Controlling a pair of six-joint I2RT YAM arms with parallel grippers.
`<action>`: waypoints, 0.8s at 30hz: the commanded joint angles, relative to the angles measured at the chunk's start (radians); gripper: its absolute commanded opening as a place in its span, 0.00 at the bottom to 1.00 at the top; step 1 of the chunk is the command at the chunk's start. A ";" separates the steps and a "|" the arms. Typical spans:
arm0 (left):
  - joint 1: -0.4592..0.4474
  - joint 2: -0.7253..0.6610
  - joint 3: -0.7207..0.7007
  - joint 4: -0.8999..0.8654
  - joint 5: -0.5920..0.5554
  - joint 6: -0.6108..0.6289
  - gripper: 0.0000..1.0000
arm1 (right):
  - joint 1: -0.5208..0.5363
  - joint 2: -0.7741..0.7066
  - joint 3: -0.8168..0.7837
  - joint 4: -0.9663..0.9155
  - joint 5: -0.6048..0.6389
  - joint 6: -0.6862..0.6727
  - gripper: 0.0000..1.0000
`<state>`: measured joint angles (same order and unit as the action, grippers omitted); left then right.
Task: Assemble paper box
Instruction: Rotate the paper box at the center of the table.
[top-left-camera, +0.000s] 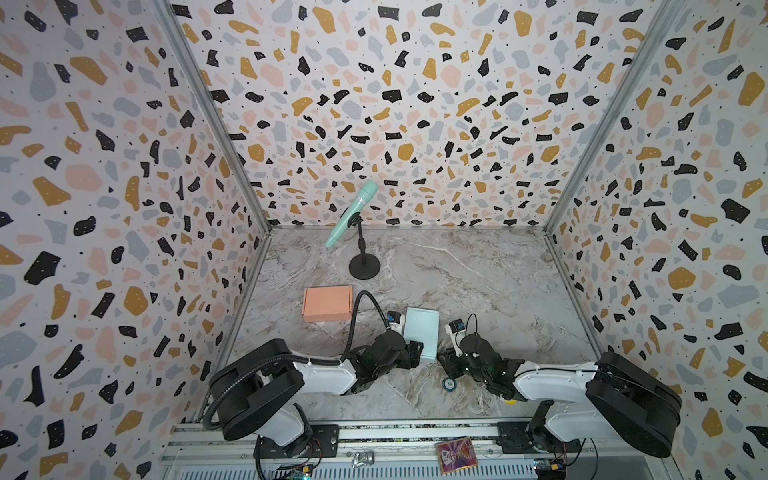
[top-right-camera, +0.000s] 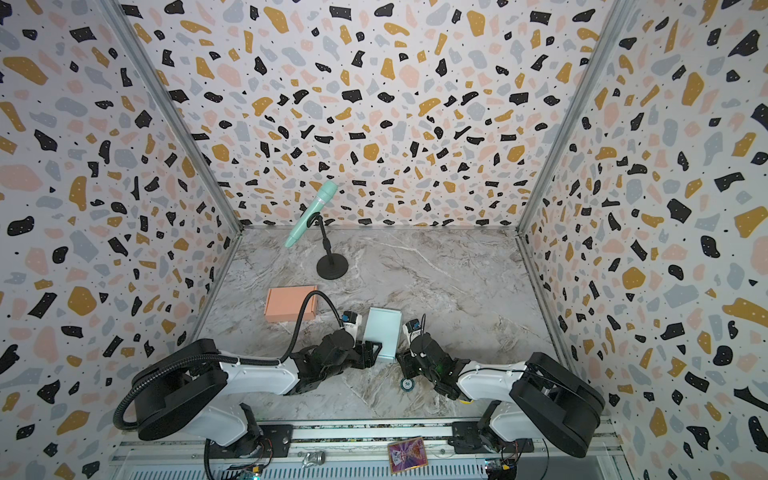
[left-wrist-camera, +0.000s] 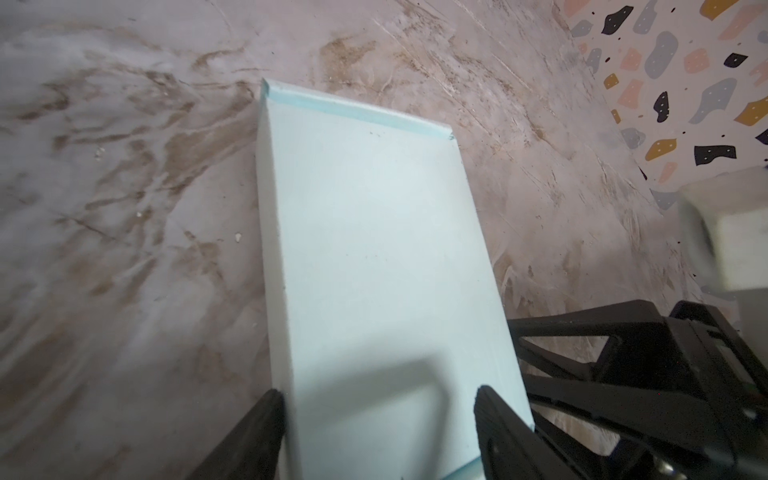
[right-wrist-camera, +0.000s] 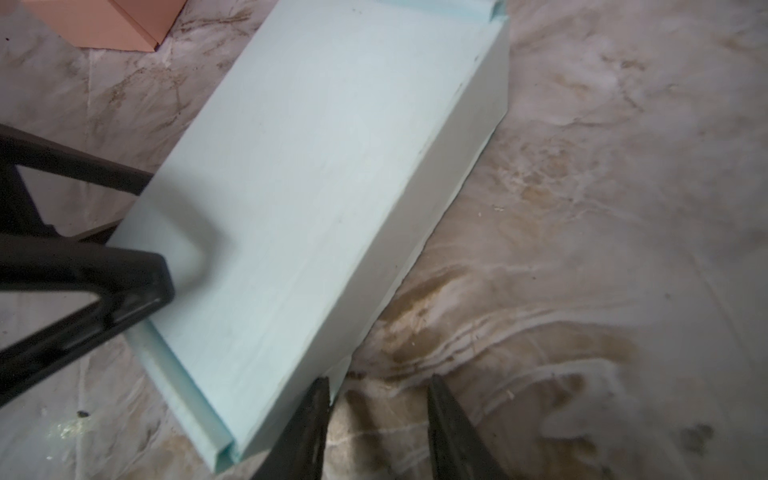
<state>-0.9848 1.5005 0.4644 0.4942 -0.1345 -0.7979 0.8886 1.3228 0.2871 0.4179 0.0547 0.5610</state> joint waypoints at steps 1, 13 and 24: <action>-0.049 0.003 0.018 0.092 0.118 -0.038 0.72 | 0.042 0.028 0.046 -0.023 -0.053 0.022 0.41; 0.048 -0.023 0.017 0.036 0.083 -0.007 0.72 | 0.070 -0.030 0.008 -0.055 -0.041 0.051 0.42; 0.136 -0.153 0.102 -0.236 -0.009 0.118 0.77 | 0.003 -0.244 -0.025 -0.220 -0.015 -0.004 0.53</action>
<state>-0.8494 1.3991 0.5568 0.3309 -0.1158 -0.7223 0.9218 1.1320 0.2440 0.2779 0.0441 0.5964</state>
